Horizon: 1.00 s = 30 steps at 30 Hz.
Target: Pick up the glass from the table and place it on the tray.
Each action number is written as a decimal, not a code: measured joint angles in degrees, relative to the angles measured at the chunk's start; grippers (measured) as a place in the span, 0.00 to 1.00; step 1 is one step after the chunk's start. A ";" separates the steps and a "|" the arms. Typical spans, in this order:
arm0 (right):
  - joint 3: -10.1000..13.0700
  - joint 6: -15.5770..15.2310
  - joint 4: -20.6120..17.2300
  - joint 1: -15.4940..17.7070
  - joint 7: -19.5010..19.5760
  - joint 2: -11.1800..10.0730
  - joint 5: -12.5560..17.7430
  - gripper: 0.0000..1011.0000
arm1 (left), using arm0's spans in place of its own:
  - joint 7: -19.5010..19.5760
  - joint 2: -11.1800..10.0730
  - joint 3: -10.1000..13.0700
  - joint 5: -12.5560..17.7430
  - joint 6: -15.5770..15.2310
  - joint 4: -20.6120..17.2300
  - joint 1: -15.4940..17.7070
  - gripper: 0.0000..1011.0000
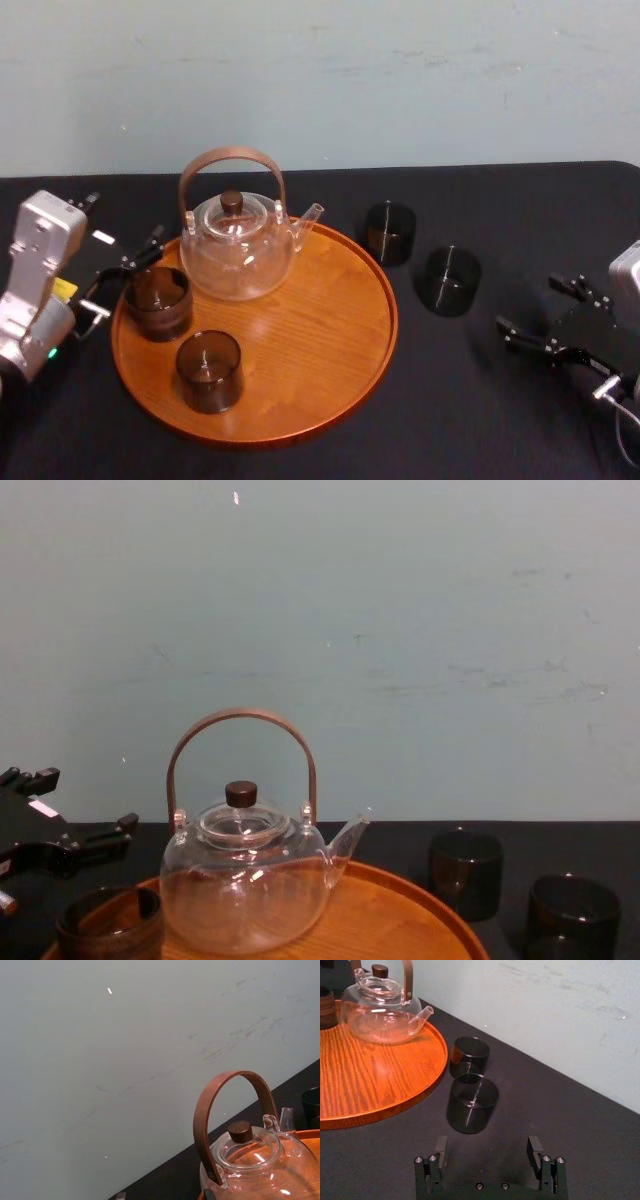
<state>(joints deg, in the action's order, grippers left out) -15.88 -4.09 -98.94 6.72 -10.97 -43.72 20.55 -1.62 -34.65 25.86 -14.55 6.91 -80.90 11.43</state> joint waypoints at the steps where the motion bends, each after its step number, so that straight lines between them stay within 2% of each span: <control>1: 0.04 -0.29 -0.03 0.00 -0.25 0.03 0.04 0.99 | 0.00 0.00 0.00 0.00 0.00 0.00 0.00 0.99; 17: 0.85 -6.38 1.04 -2.41 -4.95 3.32 2.00 0.99 | 0.00 0.00 0.00 0.00 0.00 0.00 0.00 0.99; 25: 1.24 -7.93 1.70 -3.37 -6.67 4.56 2.27 0.99 | 0.00 0.00 0.00 0.00 0.00 0.00 0.00 0.99; 30: 1.10 -8.19 2.33 -4.24 -7.48 5.33 1.16 0.99 | 0.00 0.00 0.00 0.00 0.00 0.00 0.00 0.99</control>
<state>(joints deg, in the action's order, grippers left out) -14.79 -12.28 -96.62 2.47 -18.44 -38.39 21.71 -1.62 -34.65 25.86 -14.55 6.91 -80.90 11.43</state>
